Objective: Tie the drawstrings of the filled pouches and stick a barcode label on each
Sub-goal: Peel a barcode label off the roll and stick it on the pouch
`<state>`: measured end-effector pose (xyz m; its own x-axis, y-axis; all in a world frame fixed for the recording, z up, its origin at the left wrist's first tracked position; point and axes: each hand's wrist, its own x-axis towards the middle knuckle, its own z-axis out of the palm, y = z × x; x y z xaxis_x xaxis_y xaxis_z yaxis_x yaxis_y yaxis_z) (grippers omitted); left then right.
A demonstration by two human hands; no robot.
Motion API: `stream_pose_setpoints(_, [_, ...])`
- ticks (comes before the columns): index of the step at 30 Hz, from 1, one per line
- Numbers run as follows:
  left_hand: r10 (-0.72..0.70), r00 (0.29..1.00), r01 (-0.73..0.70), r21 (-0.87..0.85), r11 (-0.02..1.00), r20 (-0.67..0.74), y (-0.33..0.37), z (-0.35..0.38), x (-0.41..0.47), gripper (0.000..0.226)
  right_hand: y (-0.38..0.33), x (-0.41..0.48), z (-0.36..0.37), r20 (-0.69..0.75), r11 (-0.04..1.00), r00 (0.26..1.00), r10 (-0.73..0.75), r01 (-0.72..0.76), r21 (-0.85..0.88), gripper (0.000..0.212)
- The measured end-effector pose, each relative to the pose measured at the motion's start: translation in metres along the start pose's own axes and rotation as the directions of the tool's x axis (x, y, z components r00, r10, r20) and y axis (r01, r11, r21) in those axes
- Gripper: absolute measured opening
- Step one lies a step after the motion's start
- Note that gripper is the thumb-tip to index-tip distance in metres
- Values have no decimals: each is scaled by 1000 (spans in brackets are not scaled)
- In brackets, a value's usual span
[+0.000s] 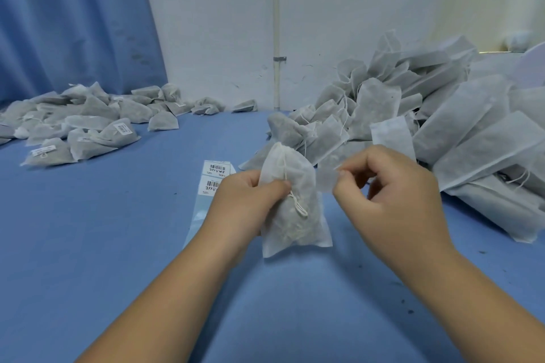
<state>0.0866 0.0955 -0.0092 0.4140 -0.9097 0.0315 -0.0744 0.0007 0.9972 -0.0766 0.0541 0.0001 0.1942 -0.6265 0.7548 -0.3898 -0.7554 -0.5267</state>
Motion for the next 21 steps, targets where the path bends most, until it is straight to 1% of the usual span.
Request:
stream_pose_setpoints(2, [-1, 1000, 1, 12, 1000, 6, 0, 2, -2, 38, 1, -3, 7, -60, 990, 995, -83, 75, -123, 8])
stream_pose_setpoints(5, [1, 1000, -1, 5, 1000, 3, -2, 4, -1, 25, 3, -6, 16, -93, 946, 968, -234, 205, -251, 15])
stream_pose_setpoints(7, [-1, 1000, 1, -5, 1000, -8, -4, 4, 0, 17, 3, -9, 21, -84, 918, 950, -302, 267, -292, 18])
stream_pose_setpoints(11, [-1, 1000, 1, -18, 1000, -7, -6, 3, 3, 9, 0, -14, 26, -43, 902, 941, -335, 307, -303, 17])
stream_pose_setpoints(16, [9, 1000, -9, -53, 999, -2, -5, 1, 4, 21, 0, -18, 27, 43, 876, 929, -367, 360, -321, 12])
stream_pose_setpoints(17, [6, 1000, -6, -59, 998, -5, -5, 0, 3, 19, -1, -19, 27, 61, 871, 928, -368, 367, -327, 12])
stream_pose_setpoints(19, [16, 1000, -17, -64, 998, -20, -5, 0, 4, 5, -2, -19, 26, 103, 861, 921, -375, 387, -330, 12])
stream_pose_setpoints(21, [26, 999, -29, -70, 997, -41, -6, 0, 5, 16, -2, -19, 26, 152, 848, 910, -386, 415, -330, 11])
